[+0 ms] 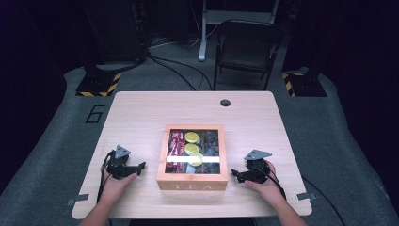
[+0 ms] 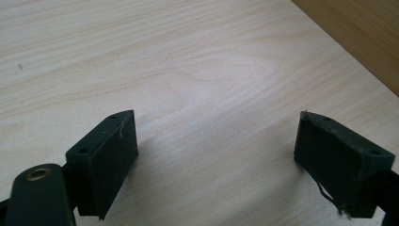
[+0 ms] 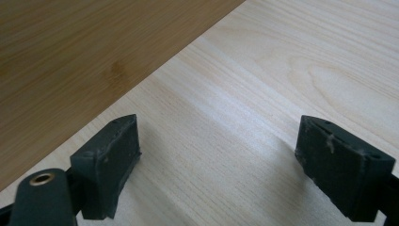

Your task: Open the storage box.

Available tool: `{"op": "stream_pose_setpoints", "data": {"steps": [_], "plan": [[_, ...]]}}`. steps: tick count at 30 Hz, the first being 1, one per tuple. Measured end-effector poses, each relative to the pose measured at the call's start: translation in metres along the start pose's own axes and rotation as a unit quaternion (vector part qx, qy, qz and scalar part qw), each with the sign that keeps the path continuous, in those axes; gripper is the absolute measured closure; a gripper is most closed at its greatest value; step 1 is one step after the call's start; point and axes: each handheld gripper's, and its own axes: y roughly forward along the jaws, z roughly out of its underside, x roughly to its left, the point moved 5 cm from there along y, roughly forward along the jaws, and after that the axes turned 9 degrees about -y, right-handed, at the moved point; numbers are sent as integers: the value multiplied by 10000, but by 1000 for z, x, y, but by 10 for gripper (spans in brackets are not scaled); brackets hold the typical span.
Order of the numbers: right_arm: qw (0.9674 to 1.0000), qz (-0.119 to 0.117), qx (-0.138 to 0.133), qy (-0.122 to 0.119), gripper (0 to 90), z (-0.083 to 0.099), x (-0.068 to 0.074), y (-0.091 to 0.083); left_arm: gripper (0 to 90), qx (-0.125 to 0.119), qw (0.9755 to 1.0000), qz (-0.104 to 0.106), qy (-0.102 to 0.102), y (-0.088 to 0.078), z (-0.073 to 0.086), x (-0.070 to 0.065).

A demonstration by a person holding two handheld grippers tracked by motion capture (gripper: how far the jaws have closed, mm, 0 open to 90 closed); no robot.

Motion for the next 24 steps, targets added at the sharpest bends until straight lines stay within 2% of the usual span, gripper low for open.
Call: {"op": "stream_pose_setpoints", "data": {"steps": [11,18,21,22,24], "plan": [[10000,9,-29,68,147,0,0,-1,138,25,10000,-28,-19,-1,1,-1],[10000,54,-32,44,214,1,-3,-3,148,7,10000,-43,-28,-1,0,-1],[9999,84,-56,110,272,1,-4,-4,161,-38,10000,-46,-37,0,0,-1],[10000,70,-13,63,289,2,-5,-5,169,-37,10000,-32,-41,-1,0,-1],[9999,59,15,123,325,2,-5,-7,211,14,10000,-2,-39,-3,0,-2]]}}
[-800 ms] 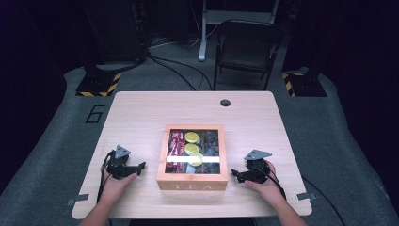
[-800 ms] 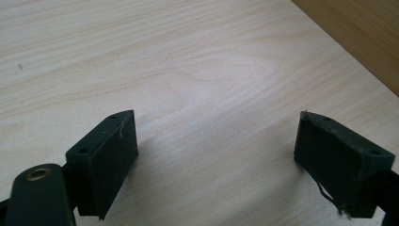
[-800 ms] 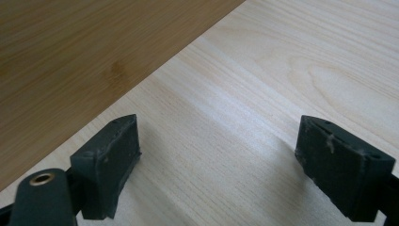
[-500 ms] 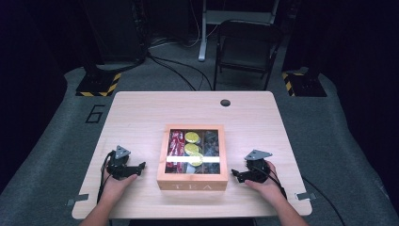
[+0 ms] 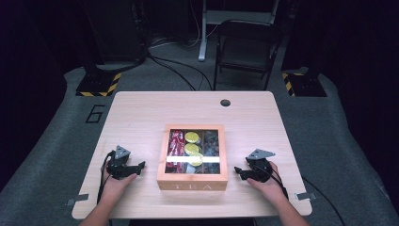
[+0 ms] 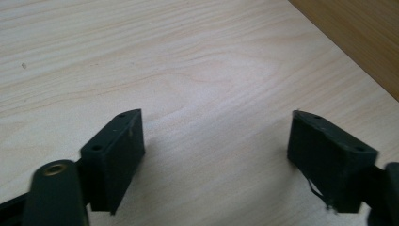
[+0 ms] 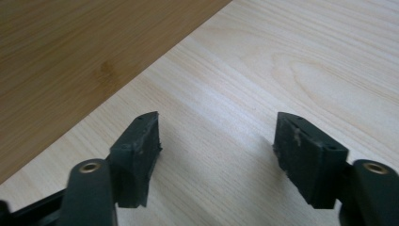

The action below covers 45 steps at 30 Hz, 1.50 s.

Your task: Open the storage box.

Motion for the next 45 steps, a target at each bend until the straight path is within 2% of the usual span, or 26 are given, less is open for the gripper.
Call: {"op": "stream_pose_setpoints", "data": {"steps": [1,2,4,5,6,9,11,12,15,20,25,27,31,32,35,38,40,45], "plan": [[10000,7,10,-57,343,0,-1,-1,238,-5,10000,-2,-5,0,0,0],[10000,8,13,-4,356,0,-1,-1,247,20,10000,10,-49,-1,-1,0],[9997,-34,138,-175,394,0,-1,-4,293,80,9999,69,-108,-2,-2,0],[9998,-2,123,-162,414,-1,-1,-4,323,72,9998,79,-150,-3,-3,-1],[9997,-6,208,-161,439,-2,1,-5,344,162,9996,140,-194,-4,-3,-1],[9997,0,227,-100,452,-4,2,-6,370,189,9993,237,-200,-6,-4,-2],[9997,-69,207,-123,466,-6,1,-9,379,159,9992,296,-200,-8,-7,-4],[9999,-103,135,-18,480,-8,1,-11,381,59,9993,317,-161,-12,-10,-5],[9997,-198,131,44,492,-9,0,-14,389,-41,9991,379,-157,-17,-13,-7],[9995,-246,-5,178,510,-13,1,-21,398,-173,9978,575,-290,-29,-16,-14],[9995,-216,-165,131,508,-19,6,-30,397,-239,9961,741,-413,-36,-17,-19],[9995,-165,-256,27,503,-22,7,-32,397,-293,9954,791,-460,-39,-18,-21],[9995,-184,-257,-3,502,-23,7,-35,396,-317,9956,790,-398,-43,-19,-24],[9993,-226,-262,127,502,-23,8,-37,394,-320,9958,782,-365,-45,-19,-24],[9992,-217,-310,95,503,-25,7,-40,389,-378,9960,752,-303,-49,-21,-26],[9991,-284,-288,78,514,-27,11,-44,389,-368,9966,718,-148,-53,-22,-30],[9988,-353,-347,-7,515,-31,18,-47,391,-353,9966,745,-67,-56,-24,-34],[9985,-387,-370,-83,506,-36,26,-50,395,-331,9963,771,-170,-60,-25,-38]]}}
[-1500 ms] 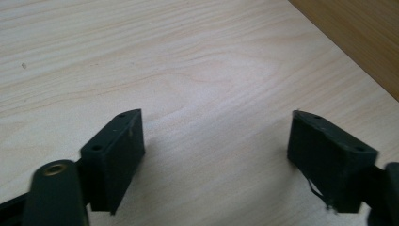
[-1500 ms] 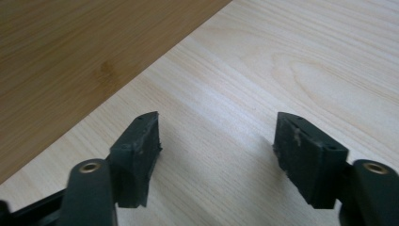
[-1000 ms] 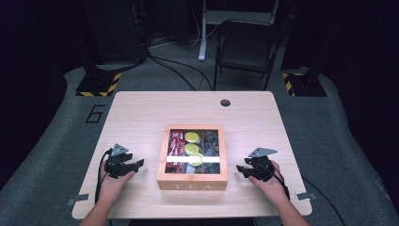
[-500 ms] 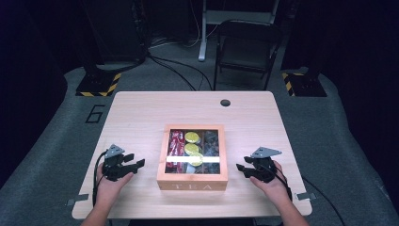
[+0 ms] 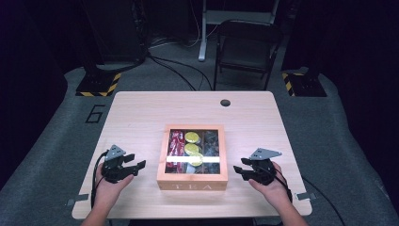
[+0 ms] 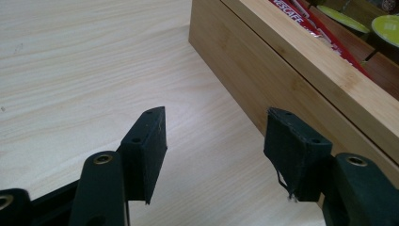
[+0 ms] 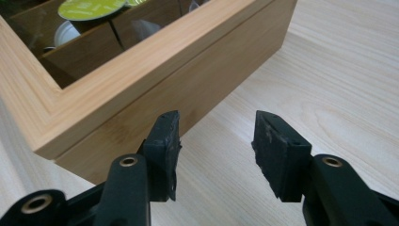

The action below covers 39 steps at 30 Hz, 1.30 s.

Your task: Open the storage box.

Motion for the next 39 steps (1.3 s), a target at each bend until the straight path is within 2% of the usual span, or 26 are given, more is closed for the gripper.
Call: {"op": "stream_pose_setpoints", "data": {"steps": [3,4,5,8,13,15,16,18,20,23,26,27,31,36,39], "plan": [[10000,8,-64,-8,505,-3,3,-1,395,58,9999,98,-5,-4,-4,-7],[9999,-61,-117,104,505,-6,6,-2,400,56,9999,112,-2,-4,-5,-9],[9998,-95,-121,82,505,-8,6,-4,400,68,9998,171,21,-5,-7,-12],[9994,-231,-193,146,523,-18,11,-7,414,122,9992,267,254,0,-11,-22],[9995,-199,-249,78,529,-32,16,-12,436,205,9982,375,430,5,-14,-36],[9996,-147,-236,104,525,-36,18,-16,437,237,9975,374,558,4,-16,-44],[9995,-152,-211,199,523,-38,20,-18,437,253,9970,388,620,3,-17,-46],[9991,-225,-220,271,522,-41,25,-20,437,212,9969,415,635,-1,-18,-53],[9994,-210,-221,193,522,-42,30,-23,438,215,9966,488,631,-3,-18,-58],[9992,-214,-256,215,523,-45,38,-28,437,222,9960,554,660,-7,-18,-65],[9988,-226,-313,292,526,-47,46,-32,437,174,9964,625,542,-8,-17,-72],[9990,-201,-317,257,526,-47,49,-33,438,238,9960,652,559,-9,-16,-73],[9990,-157,-369,198,521,-46,62,-32,436,184,9952,796,543,-13,-11,-85],[9990,-130,-364,237,516,-40,64,-30,436,167,9939,882,636,-17,-5,-91],[9985,-157,-466,219,516,-38,66,-32,437,143,9938,873,677,-17,-1,-92]]}}
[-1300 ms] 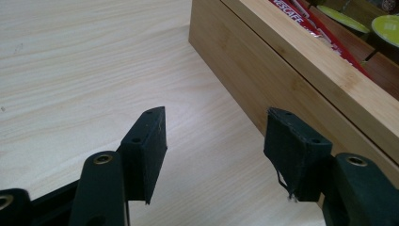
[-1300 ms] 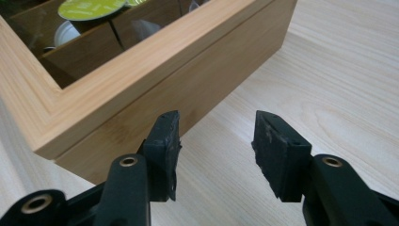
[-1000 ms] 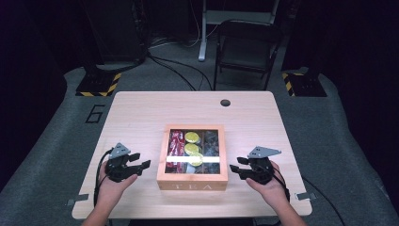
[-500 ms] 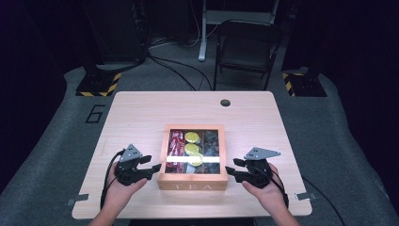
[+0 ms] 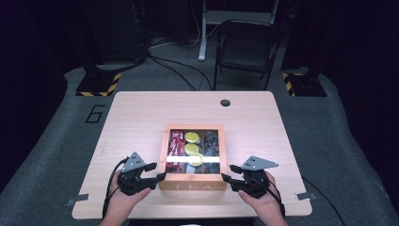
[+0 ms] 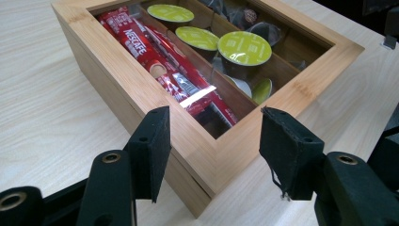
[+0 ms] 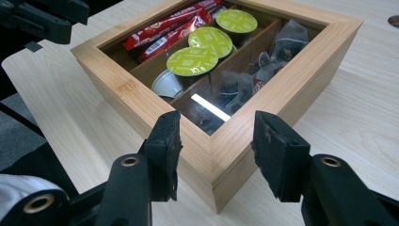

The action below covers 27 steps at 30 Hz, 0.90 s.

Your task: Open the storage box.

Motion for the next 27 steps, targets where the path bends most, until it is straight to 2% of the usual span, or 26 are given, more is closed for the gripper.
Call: {"op": "stream_pose_setpoints", "data": {"steps": [2,4,7,9,10,13,16,19,20,21,24,27], "plan": [[9999,23,-102,8,513,3,1,-1,437,-27,10000,20,-25,0,3,0],[10000,-8,-91,7,513,5,2,-1,437,-6,10000,60,-60,1,7,0],[10000,-31,-40,-81,507,12,4,1,437,11,10000,44,87,1,12,2],[9998,-2,22,-174,502,15,4,3,428,0,9999,53,122,2,14,3],[9999,26,25,-144,501,16,3,3,423,4,9999,45,114,3,15,4],[9999,-134,11,-106,500,19,4,4,422,109,9998,41,134,7,20,3],[9995,-137,131,-234,494,23,6,9,410,191,9995,-28,264,10,23,1],[9993,-156,148,-313,488,25,6,13,410,167,9996,-40,217,11,24,2],[9994,-162,171,-254,486,26,8,14,410,165,9996,-45,203,12,24,3],[9992,-184,184,-294,461,28,9,17,410,183,9997,-24,174,12,25,3],[9987,-83,228,-454,467,29,9,18,406,159,9998,-4,134,13,25,5],[9987,-112,265,-432,477,32,8,18,395,180,9998,59,100,14,25,6]]}}
